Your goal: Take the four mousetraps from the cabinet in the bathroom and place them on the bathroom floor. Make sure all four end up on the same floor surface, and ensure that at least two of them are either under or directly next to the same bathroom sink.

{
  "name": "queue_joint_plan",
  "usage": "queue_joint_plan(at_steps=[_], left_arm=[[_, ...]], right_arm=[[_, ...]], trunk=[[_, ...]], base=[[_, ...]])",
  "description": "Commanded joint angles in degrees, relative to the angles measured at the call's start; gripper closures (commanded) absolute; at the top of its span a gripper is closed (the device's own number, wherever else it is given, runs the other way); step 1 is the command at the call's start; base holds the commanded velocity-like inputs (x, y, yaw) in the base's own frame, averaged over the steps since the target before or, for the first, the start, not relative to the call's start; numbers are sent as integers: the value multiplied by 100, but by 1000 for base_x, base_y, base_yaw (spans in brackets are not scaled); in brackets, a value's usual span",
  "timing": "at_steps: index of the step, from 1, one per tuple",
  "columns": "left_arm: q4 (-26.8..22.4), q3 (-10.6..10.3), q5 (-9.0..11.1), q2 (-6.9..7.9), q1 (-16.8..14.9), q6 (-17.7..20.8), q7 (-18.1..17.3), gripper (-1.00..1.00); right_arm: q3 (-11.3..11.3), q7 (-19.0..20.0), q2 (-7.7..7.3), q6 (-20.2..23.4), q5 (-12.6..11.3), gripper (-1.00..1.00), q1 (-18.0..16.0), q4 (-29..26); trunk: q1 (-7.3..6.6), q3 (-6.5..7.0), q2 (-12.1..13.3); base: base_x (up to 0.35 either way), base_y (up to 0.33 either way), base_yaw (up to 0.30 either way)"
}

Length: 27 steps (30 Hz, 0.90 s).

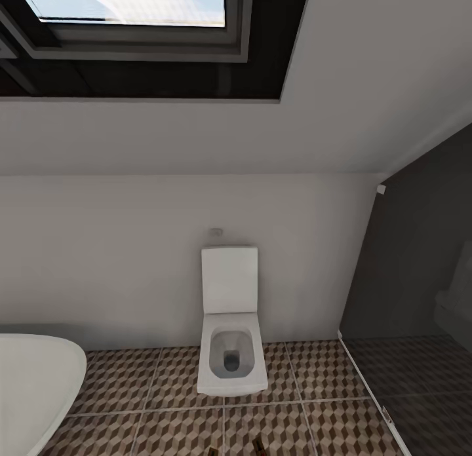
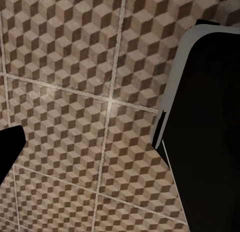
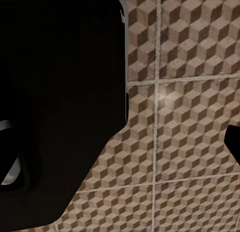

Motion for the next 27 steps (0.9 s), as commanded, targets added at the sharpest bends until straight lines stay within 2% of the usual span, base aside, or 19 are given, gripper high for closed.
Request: queue_joint_plan(at_steps=[1,12,17,27], left_arm=[[16,-36,32,-4,-4,-24,-1,-100],[16,-36,32,-4,-4,-24,-1,-100],[16,-36,32,-4,-4,-24,-1,-100],[16,-36,32,-4,-4,-24,-1,-100]], right_arm=[[49,-23,-3,-3,-55,-100,7,-16],[49,-20,2,-69,-62,-100,7,-107],[49,-16,9,-325,-63,-100,7,-196],[49,-21,9,-1203,-63,-100,7,-241]], trunk=[[2,0,-2],[2,0,-2],[2,0,-2],[2,0,-2]], base=[[0,0,0],[0,0,0],[0,0,0],[0,0,0]])
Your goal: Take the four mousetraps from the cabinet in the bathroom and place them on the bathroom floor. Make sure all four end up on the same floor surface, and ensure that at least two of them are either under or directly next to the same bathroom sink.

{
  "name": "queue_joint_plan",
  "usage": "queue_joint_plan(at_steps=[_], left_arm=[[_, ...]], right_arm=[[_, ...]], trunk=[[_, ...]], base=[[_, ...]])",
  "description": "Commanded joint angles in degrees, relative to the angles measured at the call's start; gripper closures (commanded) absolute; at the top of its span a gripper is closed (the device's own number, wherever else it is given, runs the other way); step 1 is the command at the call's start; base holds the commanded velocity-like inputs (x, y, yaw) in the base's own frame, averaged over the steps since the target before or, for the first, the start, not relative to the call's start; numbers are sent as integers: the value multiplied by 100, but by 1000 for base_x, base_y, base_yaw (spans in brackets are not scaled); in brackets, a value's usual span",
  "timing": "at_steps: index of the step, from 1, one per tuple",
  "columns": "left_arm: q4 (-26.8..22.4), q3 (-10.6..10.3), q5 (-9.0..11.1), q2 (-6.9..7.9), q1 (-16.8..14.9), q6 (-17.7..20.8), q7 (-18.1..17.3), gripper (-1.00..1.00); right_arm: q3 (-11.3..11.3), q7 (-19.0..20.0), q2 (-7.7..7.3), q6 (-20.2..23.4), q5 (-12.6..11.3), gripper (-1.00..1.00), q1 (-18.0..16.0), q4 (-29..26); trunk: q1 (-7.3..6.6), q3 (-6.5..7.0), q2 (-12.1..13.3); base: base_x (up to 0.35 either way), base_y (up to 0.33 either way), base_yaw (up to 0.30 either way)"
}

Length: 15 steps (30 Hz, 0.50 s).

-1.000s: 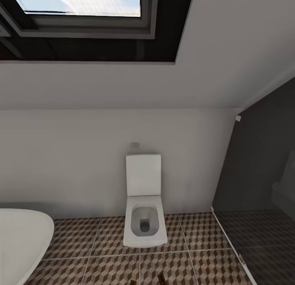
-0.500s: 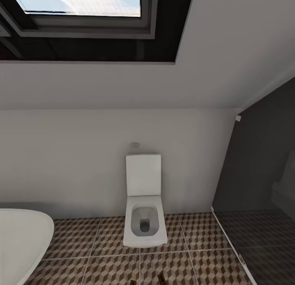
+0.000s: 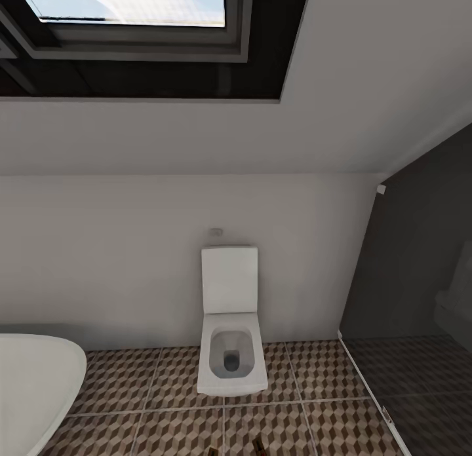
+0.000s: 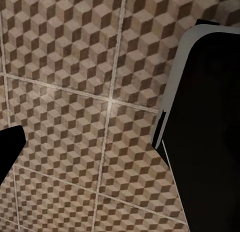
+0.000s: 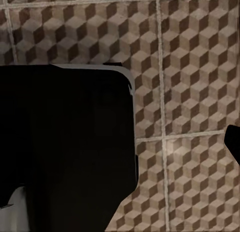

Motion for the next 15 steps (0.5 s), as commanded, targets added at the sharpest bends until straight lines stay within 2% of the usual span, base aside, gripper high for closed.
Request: queue_joint_plan(at_steps=[1,7,15], left_arm=[[16,-36,32,-4,-4,-24,-1,-100],[16,-36,32,-4,-4,-24,-1,-100],[16,-36,32,-4,-4,-24,-1,-100]], right_arm=[[49,-29,-3,-60,-45,-100,6,-17],[49,-30,-3,-273,-45,-100,6,-19],[49,-29,-3,-312,-45,-100,6,-20]], trunk=[[2,0,-2],[2,0,-2],[2,0,-2]], base=[[0,0,0],[0,0,0],[0,0,0]])
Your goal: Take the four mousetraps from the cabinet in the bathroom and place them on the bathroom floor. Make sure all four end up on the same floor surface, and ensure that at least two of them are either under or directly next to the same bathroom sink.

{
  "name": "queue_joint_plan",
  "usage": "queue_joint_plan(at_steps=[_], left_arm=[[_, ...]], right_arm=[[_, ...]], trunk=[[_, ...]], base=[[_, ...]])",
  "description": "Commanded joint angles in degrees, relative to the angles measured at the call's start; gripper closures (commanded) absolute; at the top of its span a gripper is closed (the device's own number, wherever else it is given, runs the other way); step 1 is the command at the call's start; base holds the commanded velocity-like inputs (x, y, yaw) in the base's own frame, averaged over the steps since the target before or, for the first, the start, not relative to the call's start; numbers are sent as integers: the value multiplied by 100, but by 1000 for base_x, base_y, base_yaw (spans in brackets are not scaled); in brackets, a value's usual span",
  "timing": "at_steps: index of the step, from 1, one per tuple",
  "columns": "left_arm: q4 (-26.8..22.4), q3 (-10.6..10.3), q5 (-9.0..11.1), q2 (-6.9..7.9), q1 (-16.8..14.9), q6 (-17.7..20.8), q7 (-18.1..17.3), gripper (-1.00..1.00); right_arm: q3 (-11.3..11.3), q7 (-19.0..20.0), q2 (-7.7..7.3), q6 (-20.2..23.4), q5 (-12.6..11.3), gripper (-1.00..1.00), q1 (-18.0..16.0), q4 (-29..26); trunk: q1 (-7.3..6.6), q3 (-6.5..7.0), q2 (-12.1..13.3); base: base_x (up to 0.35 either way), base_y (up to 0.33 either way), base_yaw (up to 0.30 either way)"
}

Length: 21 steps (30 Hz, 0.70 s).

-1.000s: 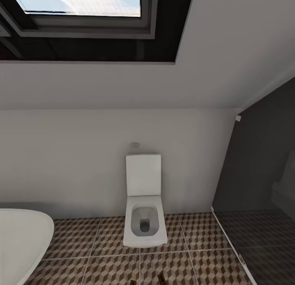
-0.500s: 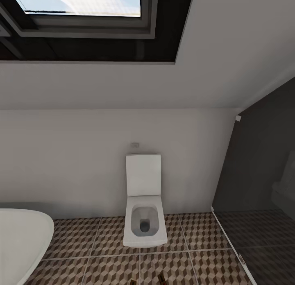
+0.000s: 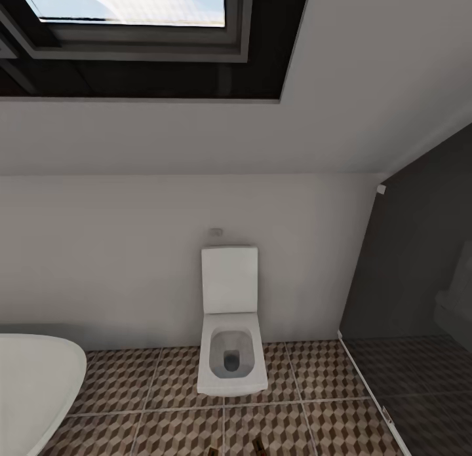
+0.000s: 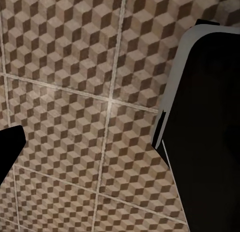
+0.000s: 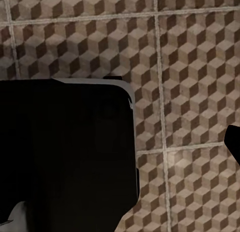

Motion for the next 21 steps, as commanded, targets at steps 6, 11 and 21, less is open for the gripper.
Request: queue_joint_plan(at_steps=[6,11,21], left_arm=[[16,-36,32,-4,-4,-24,-1,-100],[16,-36,32,-4,-4,-24,-1,-100],[16,-36,32,-4,-4,-24,-1,-100]], right_arm=[[50,-31,-3,-5,-41,-100,6,-16],[50,-31,-3,-4,-41,-100,6,-16],[50,-31,-3,-3,-41,-100,6,-16]], trunk=[[2,0,-2],[2,0,-2],[2,0,-2]], base=[[0,0,0],[0,0,0],[0,0,0]])
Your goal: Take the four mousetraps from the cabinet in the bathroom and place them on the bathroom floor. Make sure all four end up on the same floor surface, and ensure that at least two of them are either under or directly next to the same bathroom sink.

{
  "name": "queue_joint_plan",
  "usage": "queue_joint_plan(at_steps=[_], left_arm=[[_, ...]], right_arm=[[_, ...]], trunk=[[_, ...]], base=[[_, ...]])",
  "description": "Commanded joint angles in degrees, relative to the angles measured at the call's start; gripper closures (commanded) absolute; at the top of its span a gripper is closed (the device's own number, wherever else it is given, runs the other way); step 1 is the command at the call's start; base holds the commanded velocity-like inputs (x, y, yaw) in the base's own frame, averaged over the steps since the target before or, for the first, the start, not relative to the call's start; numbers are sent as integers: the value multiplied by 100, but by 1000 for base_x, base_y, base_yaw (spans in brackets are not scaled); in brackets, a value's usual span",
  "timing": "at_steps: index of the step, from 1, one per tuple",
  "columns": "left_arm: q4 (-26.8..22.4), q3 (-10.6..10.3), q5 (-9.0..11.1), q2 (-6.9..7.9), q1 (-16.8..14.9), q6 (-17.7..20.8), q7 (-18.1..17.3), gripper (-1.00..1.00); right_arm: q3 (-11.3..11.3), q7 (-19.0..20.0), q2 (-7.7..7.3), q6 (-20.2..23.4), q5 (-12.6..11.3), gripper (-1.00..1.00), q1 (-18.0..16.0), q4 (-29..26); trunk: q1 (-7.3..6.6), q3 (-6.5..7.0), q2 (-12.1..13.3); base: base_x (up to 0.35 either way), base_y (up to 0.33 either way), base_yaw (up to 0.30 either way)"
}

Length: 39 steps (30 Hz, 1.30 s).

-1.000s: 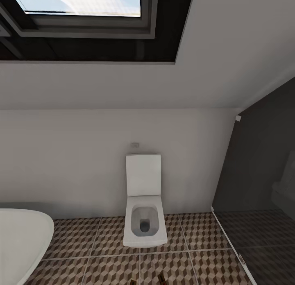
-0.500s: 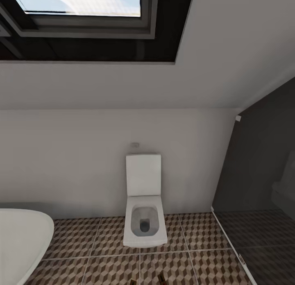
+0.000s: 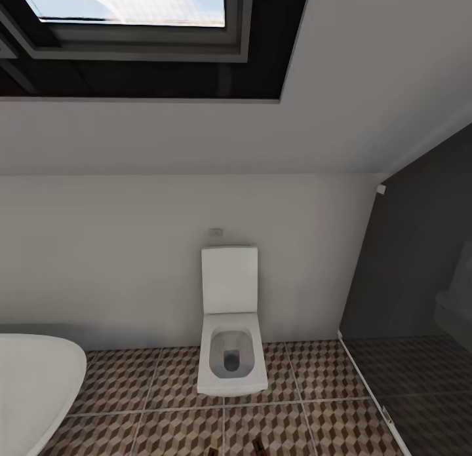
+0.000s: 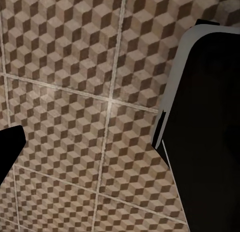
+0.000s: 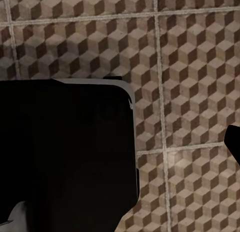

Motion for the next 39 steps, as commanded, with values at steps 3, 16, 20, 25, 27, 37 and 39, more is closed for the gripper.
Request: queue_joint_plan(at_steps=[3,16,20,25,27,37,39], left_arm=[[16,-36,32,-4,-4,-24,-1,-100],[16,-36,32,-4,-4,-24,-1,-100],[16,-36,32,-4,-4,-24,-1,-100],[16,-36,32,-4,-4,-24,-1,-100],[16,-36,32,-4,-4,-24,-1,-100],[16,-36,32,-4,-4,-24,-1,-100],[16,-36,32,-4,-4,-24,-1,-100]], right_arm=[[50,-30,-3,-2,-41,-100,6,-16],[50,-29,-3,-2,-41,-100,6,-16],[50,-30,-3,-2,-41,-100,6,-16],[50,-30,-3,-1,-41,-100,6,-16],[50,-30,-3,-1,-41,-100,6,-16],[50,-30,-3,-2,-41,-100,6,-16],[50,-30,-3,-1,-41,-100,6,-16]], trunk=[[2,0,-2],[2,0,-2],[2,0,-2],[2,0,-2],[2,0,-2],[2,0,-2],[2,0,-2]], base=[[0,0,0],[0,0,0],[0,0,0],[0,0,0],[0,0,0],[0,0,0],[0,0,0]])
